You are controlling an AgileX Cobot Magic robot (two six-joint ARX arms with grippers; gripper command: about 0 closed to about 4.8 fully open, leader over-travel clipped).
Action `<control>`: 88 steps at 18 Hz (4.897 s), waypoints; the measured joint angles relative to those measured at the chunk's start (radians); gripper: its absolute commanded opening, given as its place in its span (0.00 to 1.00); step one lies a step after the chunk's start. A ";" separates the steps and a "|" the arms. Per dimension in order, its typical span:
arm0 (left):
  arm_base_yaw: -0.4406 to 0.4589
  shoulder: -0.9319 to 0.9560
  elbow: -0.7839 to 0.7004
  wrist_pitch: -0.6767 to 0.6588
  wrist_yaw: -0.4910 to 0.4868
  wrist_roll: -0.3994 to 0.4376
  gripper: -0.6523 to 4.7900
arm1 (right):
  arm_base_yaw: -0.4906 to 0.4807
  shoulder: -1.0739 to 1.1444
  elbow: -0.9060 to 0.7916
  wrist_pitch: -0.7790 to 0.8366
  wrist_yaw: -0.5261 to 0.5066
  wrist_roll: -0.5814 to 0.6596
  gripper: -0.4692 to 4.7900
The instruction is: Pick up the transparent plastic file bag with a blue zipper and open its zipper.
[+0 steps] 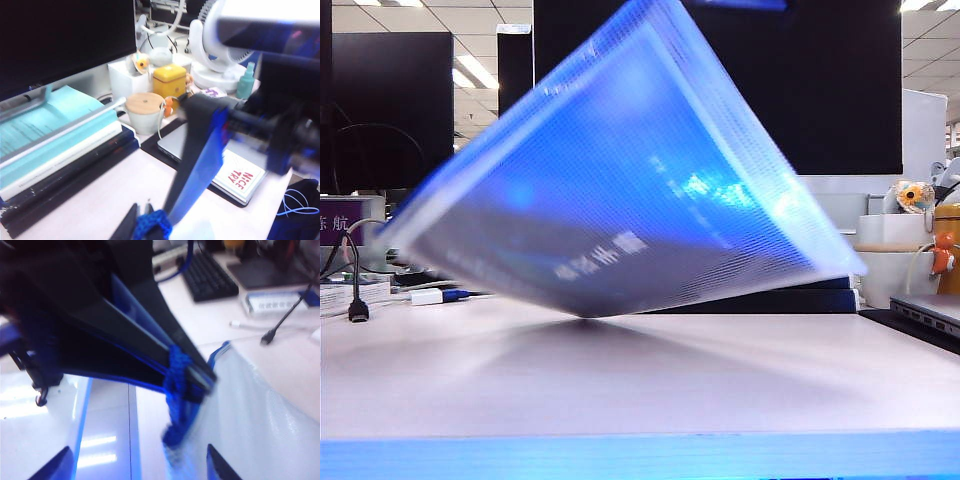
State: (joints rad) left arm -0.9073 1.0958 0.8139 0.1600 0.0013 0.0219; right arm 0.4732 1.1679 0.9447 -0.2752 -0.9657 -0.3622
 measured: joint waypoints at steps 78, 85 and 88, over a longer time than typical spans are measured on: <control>0.570 -0.962 -0.360 -0.525 -0.198 -0.013 0.61 | -0.427 -1.108 -0.489 0.018 0.738 0.573 0.89; 0.569 -1.084 -0.700 -0.228 -0.098 0.043 0.11 | -0.393 -1.157 -0.933 0.404 0.810 0.734 0.16; 0.569 -1.085 -0.739 -0.224 -0.177 0.163 0.11 | -0.391 -1.156 -0.933 0.337 0.868 0.606 0.17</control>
State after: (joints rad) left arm -0.3386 0.0109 0.0746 -0.0635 -0.1761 0.1844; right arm 0.0822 0.0116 0.0116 0.0616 -0.0975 0.2436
